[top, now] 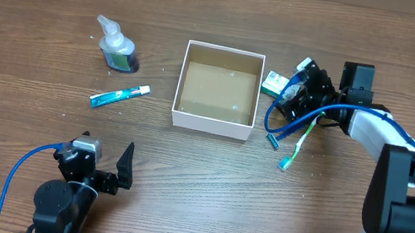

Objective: Pack container
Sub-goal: 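Close the right gripper on the green soap package and lift it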

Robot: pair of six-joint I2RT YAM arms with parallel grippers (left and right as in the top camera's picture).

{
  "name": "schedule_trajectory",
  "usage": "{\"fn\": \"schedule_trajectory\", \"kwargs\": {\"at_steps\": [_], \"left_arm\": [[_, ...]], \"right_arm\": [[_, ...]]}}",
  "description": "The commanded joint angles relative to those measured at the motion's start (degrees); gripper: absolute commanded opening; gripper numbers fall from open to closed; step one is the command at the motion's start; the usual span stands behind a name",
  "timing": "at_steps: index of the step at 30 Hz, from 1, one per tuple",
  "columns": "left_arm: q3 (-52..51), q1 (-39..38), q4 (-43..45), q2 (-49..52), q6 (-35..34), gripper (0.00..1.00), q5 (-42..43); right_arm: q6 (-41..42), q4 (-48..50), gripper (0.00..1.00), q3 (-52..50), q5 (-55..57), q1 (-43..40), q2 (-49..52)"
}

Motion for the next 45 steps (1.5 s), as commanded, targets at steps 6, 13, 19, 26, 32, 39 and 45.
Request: {"fn": "schedule_trajectory", "kwargs": {"at_steps": [6,13,19,26,32,39,45], "left_arm": [[-0.5,0.3,0.2,-0.7,-0.6,1.00,0.5],[-0.5,0.3,0.2,-0.7,-0.6,1.00,0.5],[-0.5,0.3,0.2,-0.7,-0.6,1.00,0.5],[-0.5,0.3,0.2,-0.7,-0.6,1.00,0.5],[-0.5,0.3,0.2,-0.7,-0.6,1.00,0.5],[-0.5,0.3,0.2,-0.7,-0.6,1.00,0.5],[-0.5,0.3,0.2,-0.7,-0.6,1.00,0.5]], "right_arm": [[3.1,5.2,1.00,1.1,5.0,3.0,3.1],[4.9,8.0,1.00,1.1,6.1,3.0,5.6],[6.0,8.8,0.86,1.1,6.6,3.0,5.7],[7.1,8.9,0.63,1.1,7.6,3.0,5.7],[9.2,9.4,0.56,1.1,7.6,3.0,5.7],[13.7,11.5,0.49,1.1,7.6,3.0,5.6],[19.5,14.8,0.47,1.1,7.6,2.4,4.1]]}}
